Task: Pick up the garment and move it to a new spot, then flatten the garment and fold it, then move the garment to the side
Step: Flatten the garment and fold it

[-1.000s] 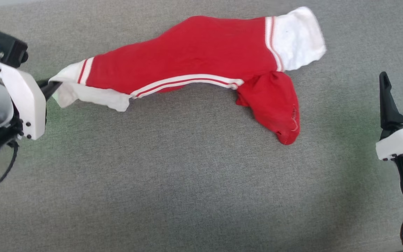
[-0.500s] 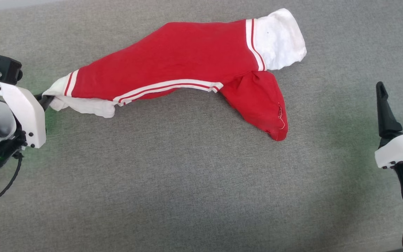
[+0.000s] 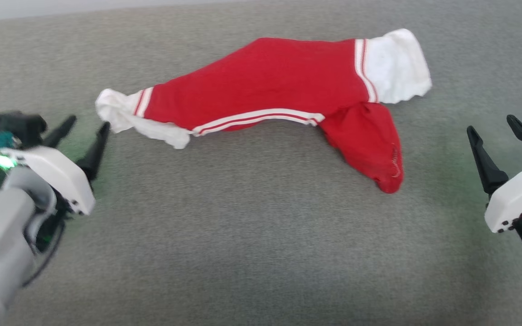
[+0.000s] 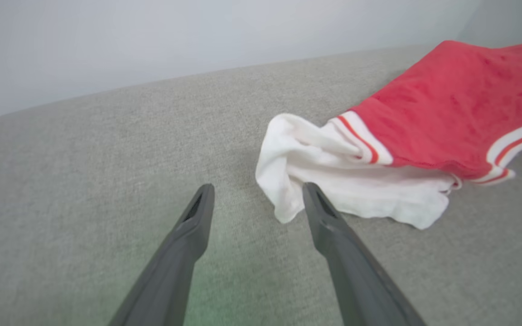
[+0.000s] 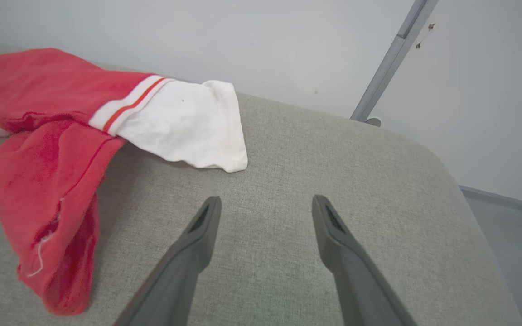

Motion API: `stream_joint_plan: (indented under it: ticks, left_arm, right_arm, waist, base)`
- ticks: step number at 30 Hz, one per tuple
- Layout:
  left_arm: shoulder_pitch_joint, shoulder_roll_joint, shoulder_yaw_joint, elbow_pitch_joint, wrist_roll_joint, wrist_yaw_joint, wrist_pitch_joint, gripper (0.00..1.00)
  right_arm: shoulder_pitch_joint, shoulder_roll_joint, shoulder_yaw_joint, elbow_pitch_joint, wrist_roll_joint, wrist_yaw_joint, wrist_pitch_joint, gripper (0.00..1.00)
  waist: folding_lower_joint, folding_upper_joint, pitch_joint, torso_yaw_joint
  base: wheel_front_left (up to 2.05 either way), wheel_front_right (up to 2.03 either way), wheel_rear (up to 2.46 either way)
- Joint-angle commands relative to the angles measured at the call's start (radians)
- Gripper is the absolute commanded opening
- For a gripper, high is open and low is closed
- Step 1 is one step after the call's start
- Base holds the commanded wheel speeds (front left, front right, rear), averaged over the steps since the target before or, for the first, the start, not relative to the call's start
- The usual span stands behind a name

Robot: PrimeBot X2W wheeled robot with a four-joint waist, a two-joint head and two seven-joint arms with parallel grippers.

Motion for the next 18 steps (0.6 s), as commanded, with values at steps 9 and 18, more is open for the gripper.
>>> stream_joint_plan:
  ticks: [9,18]
  left_arm:
    - [0.259,-0.086,0.311,-0.263,0.199,0.157,-0.020,1.00]
    - [0.544,-0.272,0.667,-0.569,0.564,0.198,-0.021,1.00]
  right_arm:
    - [-0.062,-0.213,0.168,-0.015,0.012,0.000,0.086,1.00]
    - [-0.227,-0.392,0.396,0.052,0.087,0.000,0.143,1.00]
  waist:
    - [0.0000,0.0000,0.009,0.108]
    - [0.0000,0.0000,0.061,0.195]
  base:
    - [0.00,0.00,0.00]
    - [0.00,0.00,0.00]
